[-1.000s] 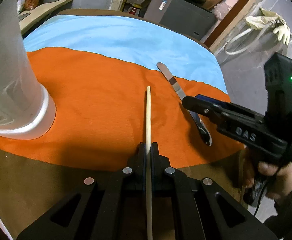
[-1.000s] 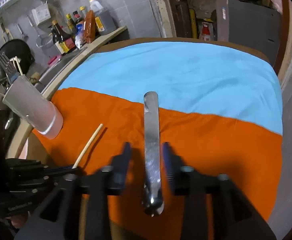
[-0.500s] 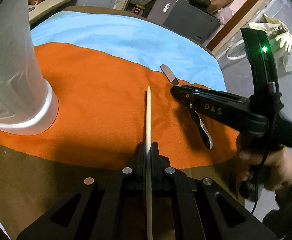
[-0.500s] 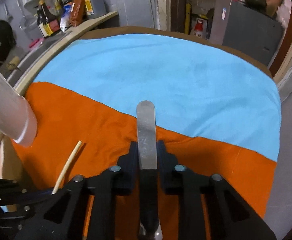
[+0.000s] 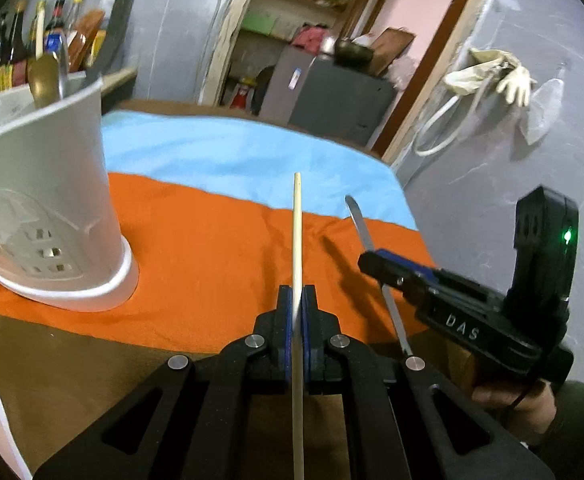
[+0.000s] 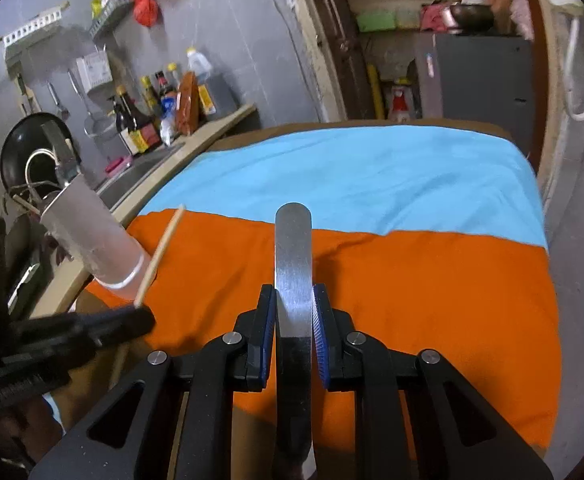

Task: Organize utensils
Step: 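Lift and carry the chopstick and knife toward the white basket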

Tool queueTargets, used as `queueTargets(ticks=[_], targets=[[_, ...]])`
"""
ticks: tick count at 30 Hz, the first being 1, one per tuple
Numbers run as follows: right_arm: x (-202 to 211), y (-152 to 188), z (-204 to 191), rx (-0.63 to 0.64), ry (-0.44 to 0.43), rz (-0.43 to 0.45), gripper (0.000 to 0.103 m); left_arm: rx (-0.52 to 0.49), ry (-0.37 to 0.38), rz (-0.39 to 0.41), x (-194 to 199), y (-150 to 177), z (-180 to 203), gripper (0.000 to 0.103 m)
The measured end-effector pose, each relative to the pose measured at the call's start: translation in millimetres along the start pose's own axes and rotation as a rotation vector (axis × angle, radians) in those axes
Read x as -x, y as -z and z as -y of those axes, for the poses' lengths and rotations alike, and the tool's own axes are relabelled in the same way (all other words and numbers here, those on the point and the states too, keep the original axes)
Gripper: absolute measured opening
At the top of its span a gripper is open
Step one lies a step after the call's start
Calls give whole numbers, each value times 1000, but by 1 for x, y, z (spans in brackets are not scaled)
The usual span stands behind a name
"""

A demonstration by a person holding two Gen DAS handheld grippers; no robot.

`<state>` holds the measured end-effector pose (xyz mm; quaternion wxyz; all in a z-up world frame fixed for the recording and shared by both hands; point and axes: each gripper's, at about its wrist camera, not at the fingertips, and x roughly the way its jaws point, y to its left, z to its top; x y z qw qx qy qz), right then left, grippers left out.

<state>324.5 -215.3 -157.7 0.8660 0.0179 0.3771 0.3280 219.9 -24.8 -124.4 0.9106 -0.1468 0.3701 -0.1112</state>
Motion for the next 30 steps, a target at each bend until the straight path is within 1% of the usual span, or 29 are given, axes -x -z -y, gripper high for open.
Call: queueTargets(ticks=[3, 5, 8, 10, 16, 19, 24, 30], targets=[[10, 6, -6, -11, -8, 60, 16, -14, 8, 42, 7, 3, 3, 2], [16, 6, -11, -4, -14, 95, 16, -6, 2, 73, 1, 1, 6, 2], [27, 6, -17, 9, -29, 154, 16, 1, 3, 130, 9, -1, 9, 2], [29, 4, -20, 2, -53, 170, 16, -6, 4, 165, 18, -3, 12, 2], [46, -2, -29, -27, -105, 258, 16, -21, 15, 243, 49, -15, 15, 2], [60, -11, -41, -47, -136, 308, 16, -20, 30, 267, 70, -18, 12, 2], [80, -36, -70, -32, -209, 376, 16, 2, 34, 322, 109, -32, 1, 2], [81, -77, -108, -12, -309, 455, 16, 24, -6, 420, 158, -65, -32, 2]])
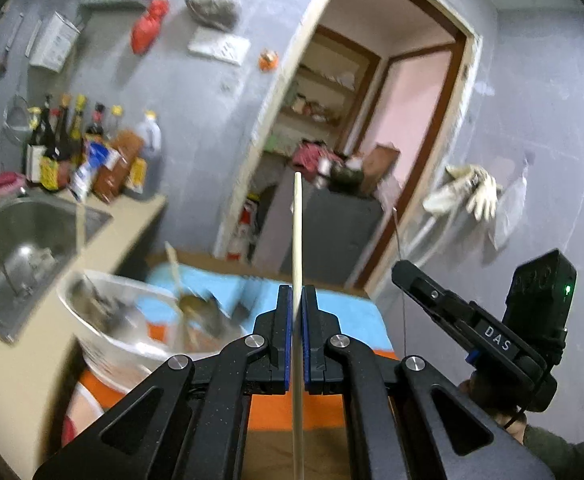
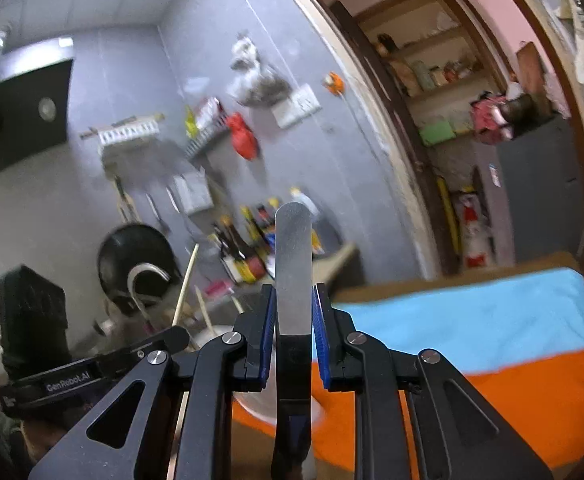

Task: Organize utensils
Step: 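Lift and carry the chopstick and knife toward the white basket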

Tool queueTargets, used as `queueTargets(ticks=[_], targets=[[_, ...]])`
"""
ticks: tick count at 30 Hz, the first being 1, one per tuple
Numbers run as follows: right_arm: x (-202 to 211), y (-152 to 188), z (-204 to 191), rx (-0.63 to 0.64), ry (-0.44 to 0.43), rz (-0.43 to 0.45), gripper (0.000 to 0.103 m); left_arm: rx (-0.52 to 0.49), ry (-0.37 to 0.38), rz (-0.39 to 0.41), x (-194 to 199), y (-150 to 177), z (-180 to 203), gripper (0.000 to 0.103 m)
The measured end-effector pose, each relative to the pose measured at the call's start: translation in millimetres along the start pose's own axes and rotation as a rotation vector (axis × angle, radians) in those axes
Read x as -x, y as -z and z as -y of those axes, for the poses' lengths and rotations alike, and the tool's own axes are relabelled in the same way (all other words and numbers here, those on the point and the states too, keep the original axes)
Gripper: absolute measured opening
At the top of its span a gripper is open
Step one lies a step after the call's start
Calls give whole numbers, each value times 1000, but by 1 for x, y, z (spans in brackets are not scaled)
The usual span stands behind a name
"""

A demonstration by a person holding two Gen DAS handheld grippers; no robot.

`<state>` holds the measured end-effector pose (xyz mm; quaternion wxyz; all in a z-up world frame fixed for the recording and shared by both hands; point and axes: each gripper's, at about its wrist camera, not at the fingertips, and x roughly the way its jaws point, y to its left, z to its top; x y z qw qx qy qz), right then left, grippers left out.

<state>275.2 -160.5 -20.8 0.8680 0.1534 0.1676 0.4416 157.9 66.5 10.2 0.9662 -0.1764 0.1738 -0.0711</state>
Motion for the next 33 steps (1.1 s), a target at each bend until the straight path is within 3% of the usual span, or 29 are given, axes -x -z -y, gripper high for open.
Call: queueTargets(ticks=[3, 10, 18, 26, 33], targets=[[-21, -8, -14, -3, -36, 29, 16, 20, -36, 48, 8, -18, -26, 2], [-60, -1, -46, 17, -27, 77, 16, 108, -110, 165, 17, -48, -97, 2], [-87, 15, -79, 78, 69, 203, 16, 168, -164, 311, 8, -78, -159, 2], [-107, 48, -95, 235, 147, 305, 16, 117, -197, 395, -11, -65, -180, 2], [-122, 75, -103, 367, 141, 292, 16, 68, -238, 408, -23, -43, -179, 2]])
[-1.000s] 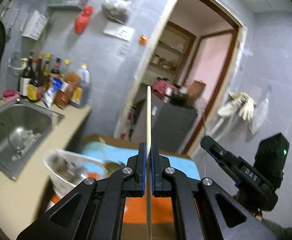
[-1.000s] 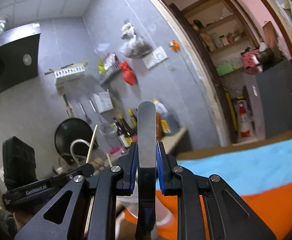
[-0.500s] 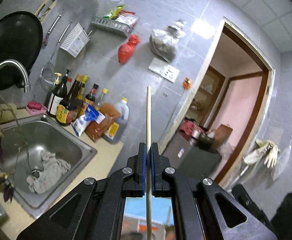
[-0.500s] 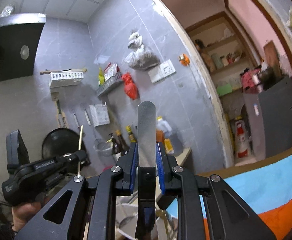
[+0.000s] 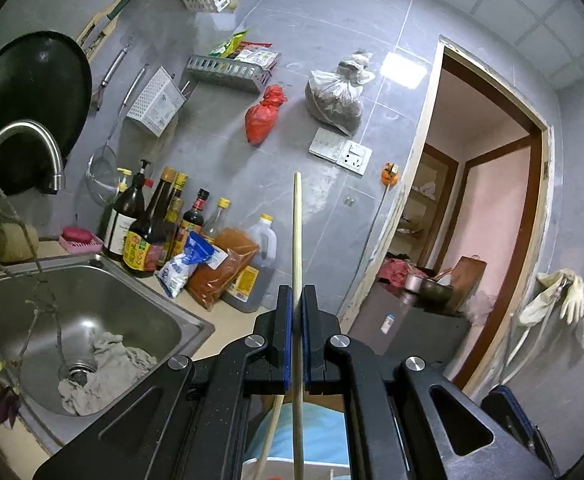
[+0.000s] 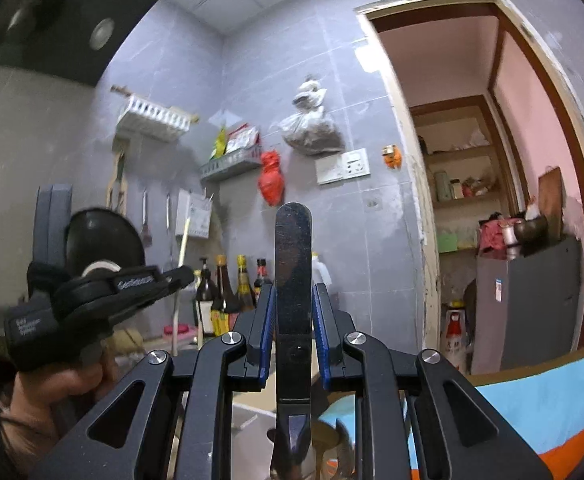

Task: Organize utensils
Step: 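Lift and carry the chopstick and knife toward the white basket, then lower both utensils into the white basket and open both grippers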

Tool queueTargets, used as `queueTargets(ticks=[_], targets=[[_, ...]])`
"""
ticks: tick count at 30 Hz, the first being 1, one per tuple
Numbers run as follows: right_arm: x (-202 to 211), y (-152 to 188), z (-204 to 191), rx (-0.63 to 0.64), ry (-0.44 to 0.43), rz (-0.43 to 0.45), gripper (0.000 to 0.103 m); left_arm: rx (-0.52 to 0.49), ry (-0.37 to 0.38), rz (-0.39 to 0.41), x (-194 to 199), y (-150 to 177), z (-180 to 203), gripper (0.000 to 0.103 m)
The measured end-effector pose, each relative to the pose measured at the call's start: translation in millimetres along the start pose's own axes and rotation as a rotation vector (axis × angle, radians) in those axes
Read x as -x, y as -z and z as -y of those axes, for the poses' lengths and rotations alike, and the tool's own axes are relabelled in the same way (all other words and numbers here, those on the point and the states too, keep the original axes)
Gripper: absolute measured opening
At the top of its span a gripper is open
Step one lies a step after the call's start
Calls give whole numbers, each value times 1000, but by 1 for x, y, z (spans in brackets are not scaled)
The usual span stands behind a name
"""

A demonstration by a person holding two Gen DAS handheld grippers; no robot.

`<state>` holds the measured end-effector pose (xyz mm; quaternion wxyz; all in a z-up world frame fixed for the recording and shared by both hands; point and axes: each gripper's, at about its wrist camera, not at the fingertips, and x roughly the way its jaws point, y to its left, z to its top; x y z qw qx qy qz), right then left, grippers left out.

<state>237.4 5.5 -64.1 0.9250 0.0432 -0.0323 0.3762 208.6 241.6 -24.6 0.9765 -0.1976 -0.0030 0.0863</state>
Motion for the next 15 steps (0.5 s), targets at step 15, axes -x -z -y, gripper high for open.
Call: queueTargets(ticks=[15], targets=[[-6, 22, 5, 28, 27, -70, 16, -44, -43, -24, -2, 22, 1, 2]])
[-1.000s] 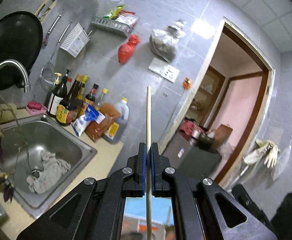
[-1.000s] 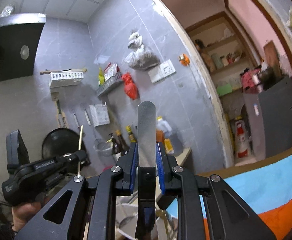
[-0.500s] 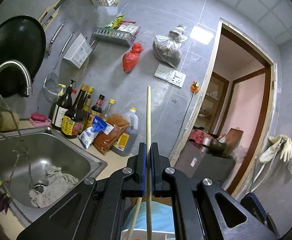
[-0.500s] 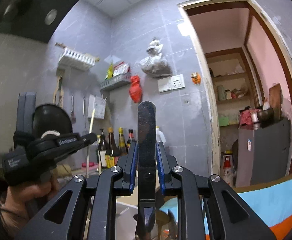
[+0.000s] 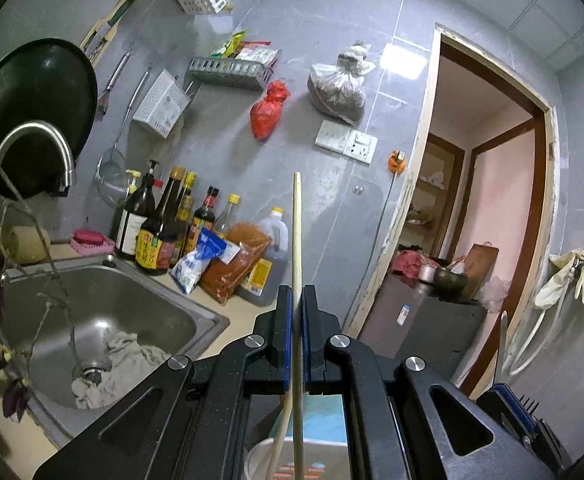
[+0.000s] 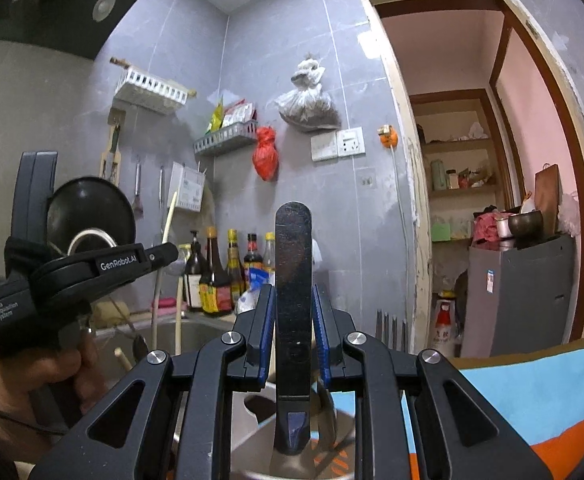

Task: Organize utensils
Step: 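Lower both utensils into the white basket and open both grippers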

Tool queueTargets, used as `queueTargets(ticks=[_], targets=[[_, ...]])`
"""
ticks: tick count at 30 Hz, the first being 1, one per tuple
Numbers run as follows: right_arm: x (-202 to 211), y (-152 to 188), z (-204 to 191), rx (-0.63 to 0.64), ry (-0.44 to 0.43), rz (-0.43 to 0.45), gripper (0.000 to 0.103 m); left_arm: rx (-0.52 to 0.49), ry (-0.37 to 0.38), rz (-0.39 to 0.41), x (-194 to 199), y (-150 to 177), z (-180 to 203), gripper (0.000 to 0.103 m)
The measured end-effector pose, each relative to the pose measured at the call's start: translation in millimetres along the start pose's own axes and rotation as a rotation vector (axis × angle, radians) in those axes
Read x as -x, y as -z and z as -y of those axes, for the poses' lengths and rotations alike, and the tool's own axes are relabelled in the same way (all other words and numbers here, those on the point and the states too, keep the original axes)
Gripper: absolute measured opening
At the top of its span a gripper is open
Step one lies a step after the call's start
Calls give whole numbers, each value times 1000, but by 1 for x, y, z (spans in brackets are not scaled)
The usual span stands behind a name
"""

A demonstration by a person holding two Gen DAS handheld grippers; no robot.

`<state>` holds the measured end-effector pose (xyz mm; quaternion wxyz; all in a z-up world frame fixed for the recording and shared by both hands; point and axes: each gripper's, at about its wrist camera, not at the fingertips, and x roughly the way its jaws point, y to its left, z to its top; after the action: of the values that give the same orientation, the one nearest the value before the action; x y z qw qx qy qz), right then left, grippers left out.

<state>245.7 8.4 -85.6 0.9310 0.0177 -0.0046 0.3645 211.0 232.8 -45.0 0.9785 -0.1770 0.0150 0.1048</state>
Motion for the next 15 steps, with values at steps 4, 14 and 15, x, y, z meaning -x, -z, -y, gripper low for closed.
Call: queueTargets(ticks=[4, 14, 15], targets=[[-1, 2, 1, 2, -2, -51, 17, -21, 9, -54, 2, 2, 2, 3], [7, -4, 1, -22, -24, -89, 24, 12, 71, -225, 9, 7, -1, 15], [7, -6, 1, -25, -25, -90, 25, 23, 72, -230, 11, 6, -2, 30]])
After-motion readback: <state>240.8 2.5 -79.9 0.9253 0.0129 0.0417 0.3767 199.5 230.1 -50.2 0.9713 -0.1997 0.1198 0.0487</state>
